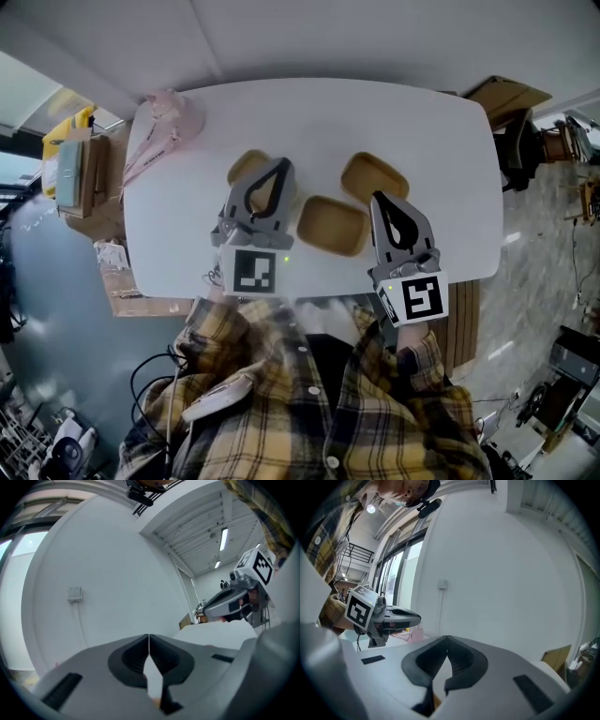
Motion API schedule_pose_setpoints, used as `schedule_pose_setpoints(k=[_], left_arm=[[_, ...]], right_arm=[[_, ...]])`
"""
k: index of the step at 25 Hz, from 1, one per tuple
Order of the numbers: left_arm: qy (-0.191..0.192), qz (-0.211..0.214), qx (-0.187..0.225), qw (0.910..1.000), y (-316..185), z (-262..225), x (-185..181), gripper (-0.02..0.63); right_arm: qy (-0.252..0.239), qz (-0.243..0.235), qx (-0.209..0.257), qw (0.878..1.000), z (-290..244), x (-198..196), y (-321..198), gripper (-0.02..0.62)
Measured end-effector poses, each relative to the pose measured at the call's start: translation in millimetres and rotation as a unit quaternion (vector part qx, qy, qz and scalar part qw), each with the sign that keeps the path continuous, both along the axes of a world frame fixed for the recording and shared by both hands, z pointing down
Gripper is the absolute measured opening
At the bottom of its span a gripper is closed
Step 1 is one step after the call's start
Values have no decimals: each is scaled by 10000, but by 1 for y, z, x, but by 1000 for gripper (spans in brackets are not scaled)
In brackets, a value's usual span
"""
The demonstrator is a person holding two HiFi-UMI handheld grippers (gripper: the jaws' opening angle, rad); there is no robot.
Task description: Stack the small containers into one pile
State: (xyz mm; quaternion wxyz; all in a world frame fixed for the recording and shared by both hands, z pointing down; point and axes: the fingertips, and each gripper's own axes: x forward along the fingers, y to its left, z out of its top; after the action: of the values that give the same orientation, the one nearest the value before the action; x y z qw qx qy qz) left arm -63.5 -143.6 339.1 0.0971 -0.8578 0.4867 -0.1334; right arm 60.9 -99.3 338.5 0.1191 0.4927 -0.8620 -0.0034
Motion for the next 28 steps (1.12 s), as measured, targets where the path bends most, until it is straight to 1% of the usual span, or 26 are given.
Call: schedule_pose_setpoints(k=[5,9,13,15,19,20,22,26,28], left_arm=[[-5,-62,-507,9987,-8,23,-17,20],[-339,-13,-714,9969,-18,46,-33,20],[-175,-132,-1290,9914,-30,77,-56,23],[-220,-164,-1512,9881,-34,92,-66,58],[-382,-84,-2026,9785,-38,124,-81,120],[-439,-62,-2140,9758,-39,132,-85,127],[-620,-19,-2334,9704,-43,147,-92,130],[-875,110,-2818,9554,-47,172,-101,130],[-1000,157,-2935,9506,-49,181,-104,130]], right_arm=[[-165,-7,-163,9997,12,0,6,15],[-286,-28,-235,9993,15,1,7,15],[-480,-13,-312,9984,18,-1,8,15],[-556,-44,-369,9978,21,-4,10,15],[-645,-103,-448,9969,27,-11,11,15],[-648,-120,-470,9967,29,-13,12,15],[-609,-151,-515,9967,34,-17,14,15],[-505,-165,-661,9964,45,-16,19,15],[-456,-113,-727,9962,49,-13,20,15]])
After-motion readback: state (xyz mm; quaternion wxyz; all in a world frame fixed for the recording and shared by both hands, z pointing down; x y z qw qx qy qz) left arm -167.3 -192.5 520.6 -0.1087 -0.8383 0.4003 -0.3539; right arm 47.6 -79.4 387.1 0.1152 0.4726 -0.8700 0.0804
